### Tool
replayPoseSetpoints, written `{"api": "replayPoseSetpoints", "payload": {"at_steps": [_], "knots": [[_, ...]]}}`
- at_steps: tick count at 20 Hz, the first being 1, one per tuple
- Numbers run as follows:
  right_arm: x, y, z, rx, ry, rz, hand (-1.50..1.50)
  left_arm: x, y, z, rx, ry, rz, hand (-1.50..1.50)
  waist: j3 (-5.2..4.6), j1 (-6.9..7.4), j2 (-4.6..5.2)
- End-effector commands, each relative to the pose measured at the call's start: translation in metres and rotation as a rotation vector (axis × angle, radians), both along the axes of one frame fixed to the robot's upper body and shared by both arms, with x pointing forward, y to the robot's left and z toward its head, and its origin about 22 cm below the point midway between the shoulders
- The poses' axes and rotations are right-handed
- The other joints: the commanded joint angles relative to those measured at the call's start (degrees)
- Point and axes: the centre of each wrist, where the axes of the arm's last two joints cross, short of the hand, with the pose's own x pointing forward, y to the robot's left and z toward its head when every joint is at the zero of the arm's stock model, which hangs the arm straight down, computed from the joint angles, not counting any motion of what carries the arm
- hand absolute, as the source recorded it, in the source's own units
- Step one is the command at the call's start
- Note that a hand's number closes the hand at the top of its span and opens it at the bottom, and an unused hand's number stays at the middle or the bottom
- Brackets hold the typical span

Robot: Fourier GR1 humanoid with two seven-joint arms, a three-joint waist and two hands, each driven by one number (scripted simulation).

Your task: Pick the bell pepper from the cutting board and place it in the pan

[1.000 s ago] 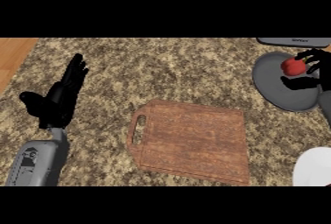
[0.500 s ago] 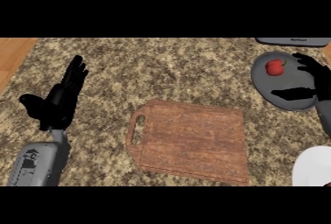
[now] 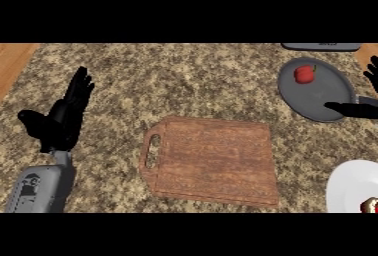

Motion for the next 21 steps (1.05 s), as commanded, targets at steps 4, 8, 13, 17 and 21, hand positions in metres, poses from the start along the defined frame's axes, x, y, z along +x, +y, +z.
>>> {"api": "replayPoseSetpoints", "payload": {"at_steps": [4,8,13,17,21], "knots": [[-0.045,-0.048,-0.009,0.152,-0.067,0.153,-1.5,0.009,0.0,0.009,0.005,0.004,0.037,0.0,-0.21,-2.15,-0.89],[-0.07,-0.075,-0.001,0.145,-0.08,0.19,-1.5,-0.008,0.018,-0.007,0.005,0.019,0.049,0.0,-0.36,-2.84,-1.39],[-0.122,-0.096,-0.025,0.156,-0.1,0.191,-1.5,-0.009,0.033,-0.011,0.0,0.025,0.057,0.0,-0.44,-3.79,-1.58],[-0.118,-0.104,0.01,0.126,-0.041,0.236,-1.5,-0.006,0.009,0.002,0.013,0.021,0.06,0.0,-0.47,-3.85,-1.72],[-0.123,-0.087,0.007,0.072,-0.005,0.222,-1.5,-0.009,0.005,-0.012,0.003,0.026,0.057,0.0,-0.41,-3.18,-1.42]]}}
